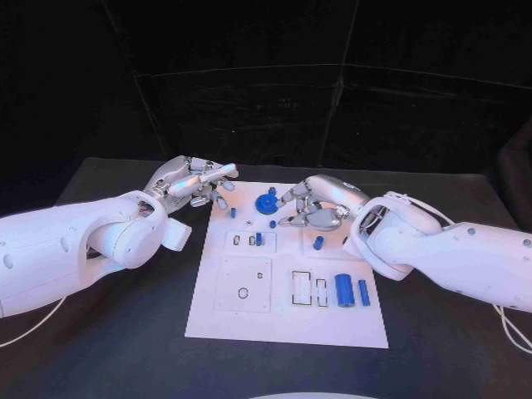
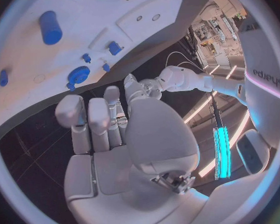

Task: Assemble the parts on the task board

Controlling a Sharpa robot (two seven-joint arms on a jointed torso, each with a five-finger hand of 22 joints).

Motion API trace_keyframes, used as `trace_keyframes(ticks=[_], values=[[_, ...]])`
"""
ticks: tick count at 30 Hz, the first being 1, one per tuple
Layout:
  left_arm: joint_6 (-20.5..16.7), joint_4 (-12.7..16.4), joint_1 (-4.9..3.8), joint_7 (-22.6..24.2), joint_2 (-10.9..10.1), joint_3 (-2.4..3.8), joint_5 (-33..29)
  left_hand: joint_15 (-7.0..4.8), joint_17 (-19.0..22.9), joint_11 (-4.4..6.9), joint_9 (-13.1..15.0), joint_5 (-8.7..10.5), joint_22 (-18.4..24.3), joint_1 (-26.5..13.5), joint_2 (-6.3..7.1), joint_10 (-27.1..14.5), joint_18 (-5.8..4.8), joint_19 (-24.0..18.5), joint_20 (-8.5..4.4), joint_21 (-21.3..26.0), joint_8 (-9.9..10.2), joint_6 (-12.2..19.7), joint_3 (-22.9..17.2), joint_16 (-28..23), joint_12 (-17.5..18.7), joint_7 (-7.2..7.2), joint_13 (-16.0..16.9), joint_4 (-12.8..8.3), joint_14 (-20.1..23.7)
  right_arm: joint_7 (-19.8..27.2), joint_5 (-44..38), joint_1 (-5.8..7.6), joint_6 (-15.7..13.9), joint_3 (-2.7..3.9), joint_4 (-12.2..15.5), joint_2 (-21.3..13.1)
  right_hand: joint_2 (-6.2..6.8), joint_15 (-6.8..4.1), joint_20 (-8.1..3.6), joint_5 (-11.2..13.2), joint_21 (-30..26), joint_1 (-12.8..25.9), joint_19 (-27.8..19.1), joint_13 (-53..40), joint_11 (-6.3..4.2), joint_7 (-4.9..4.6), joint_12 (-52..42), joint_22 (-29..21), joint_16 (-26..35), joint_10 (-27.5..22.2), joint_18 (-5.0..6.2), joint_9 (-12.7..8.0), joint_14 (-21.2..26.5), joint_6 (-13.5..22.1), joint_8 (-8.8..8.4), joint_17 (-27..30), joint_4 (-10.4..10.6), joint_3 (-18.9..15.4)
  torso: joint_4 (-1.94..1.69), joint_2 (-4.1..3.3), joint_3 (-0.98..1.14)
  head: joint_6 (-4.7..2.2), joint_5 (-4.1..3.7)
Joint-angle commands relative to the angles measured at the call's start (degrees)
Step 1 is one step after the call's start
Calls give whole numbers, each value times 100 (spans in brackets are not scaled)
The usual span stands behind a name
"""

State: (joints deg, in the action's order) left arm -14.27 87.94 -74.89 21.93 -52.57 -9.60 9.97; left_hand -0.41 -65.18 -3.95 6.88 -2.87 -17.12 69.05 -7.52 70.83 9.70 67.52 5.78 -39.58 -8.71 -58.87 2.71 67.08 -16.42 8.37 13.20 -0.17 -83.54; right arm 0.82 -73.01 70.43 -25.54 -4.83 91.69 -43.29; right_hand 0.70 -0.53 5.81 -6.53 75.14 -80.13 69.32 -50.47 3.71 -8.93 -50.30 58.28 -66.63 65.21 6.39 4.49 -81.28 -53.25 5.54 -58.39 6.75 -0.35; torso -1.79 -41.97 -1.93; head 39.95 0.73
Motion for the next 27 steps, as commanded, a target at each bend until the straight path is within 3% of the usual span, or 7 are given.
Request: trace_keyframes(ticks=[1,9,17,19,22,25,27], values=[[611,-83,-100,-1083,30,7,1200,-17,-1013,63,102,2,-1624,-80,61,-29,-124,592,-68,-1430,-78,31,142,980,-388,-28,428,71,-174,916,2014,165,684,-1,85,-241,-114,-11,-17,13,-1496,-358,-1315,1197,-17,19,1568,-2202,2096,-192,380,-1,691,-2,5,1986,-132,70,19,25,6,-8,12],[1258,-273,-286,-2181,185,7,2346,69,-132,-97,196,-4,-772,153,24,-788,44,58,21,-993,-33,444,203,10,-577,111,836,-9,334,1033,3432,349,1258,-1,75,-719,-31,533,453,-14,-4172,-739,-1846,3419,352,-292,4204,-4076,5185,-19,433,-23,2010,-92,-83,3915,-86,491,55,91,50,30,82],[1504,-491,-385,-3128,460,6,3343,0,-2019,24,370,-17,-3504,-89,-69,-550,-344,1061,-33,-2891,-331,341,401,1863,-1336,-6,1376,263,-477,931,3829,378,1043,-3,79,-887,264,-7,-12,18,-3952,-624,-13,3622,-65,51,3985,-4195,4741,1442,440,28,-74,-377,34,3863,-232,442,58,136,73,59,94],[1473,-535,-409,-3461,560,5,3509,-63,-2401,106,488,-34,-4156,-328,-62,-358,-440,1244,-76,-3318,-552,211,551,2219,-1888,-105,1756,470,-616,913,3749,380,906,-3,90,-927,369,-163,-174,-44,-2676,-518,656,3216,-185,175,3478,-2741,3145,1842,232,42,-503,-453,91,2479,-281,327,64,142,78,62,102],[1492,-613,-453,-3891,712,5,3717,-205,-2482,229,828,-108,-4813,-591,-98,18,-551,1400,-153,-3768,-1063,186,805,2292,-3998,-257,3775,788,-646,838,3374,381,797,-4,117,-986,272,-217,-272,-421,-206,-91,1374,-1846,-277,202,-1886,456,-1321,2174,-234,72,-706,-565,216,-1891,-215,106,67,152,76,79,101],[1730,-706,-526,-4261,876,4,4079,-216,-2482,275,1093,6,-5081,-757,-145,220,-572,1457,-213,-3935,-1410,218,981,2292,-4856,-304,4674,1009,-646,677,2790,382,743,-4,142,-1019,264,-169,-215,-585,487,165,1468,-3373,-328,239,-3410,1350,-2187,2296,-336,72,-830,-509,276,-2950,-233,-115,86,162,76,89,114],[1931,-772,-581,-4411,993,2,4360,-281,-2482,325,1330,8,-5236,-920,-130,336,-594,1500,-274,-4031,-1692,227,1193,2292,-5228,-392,5058,1220,-646,554,2382,382,709,-4,156,-1028,176,-164,-228,-522,738,348,1559,-3592,-182,209,-3617,1758,-2303,2334,-383,82,-860,-540,319,-3113,-149,-185,90,154,80,74,121]])
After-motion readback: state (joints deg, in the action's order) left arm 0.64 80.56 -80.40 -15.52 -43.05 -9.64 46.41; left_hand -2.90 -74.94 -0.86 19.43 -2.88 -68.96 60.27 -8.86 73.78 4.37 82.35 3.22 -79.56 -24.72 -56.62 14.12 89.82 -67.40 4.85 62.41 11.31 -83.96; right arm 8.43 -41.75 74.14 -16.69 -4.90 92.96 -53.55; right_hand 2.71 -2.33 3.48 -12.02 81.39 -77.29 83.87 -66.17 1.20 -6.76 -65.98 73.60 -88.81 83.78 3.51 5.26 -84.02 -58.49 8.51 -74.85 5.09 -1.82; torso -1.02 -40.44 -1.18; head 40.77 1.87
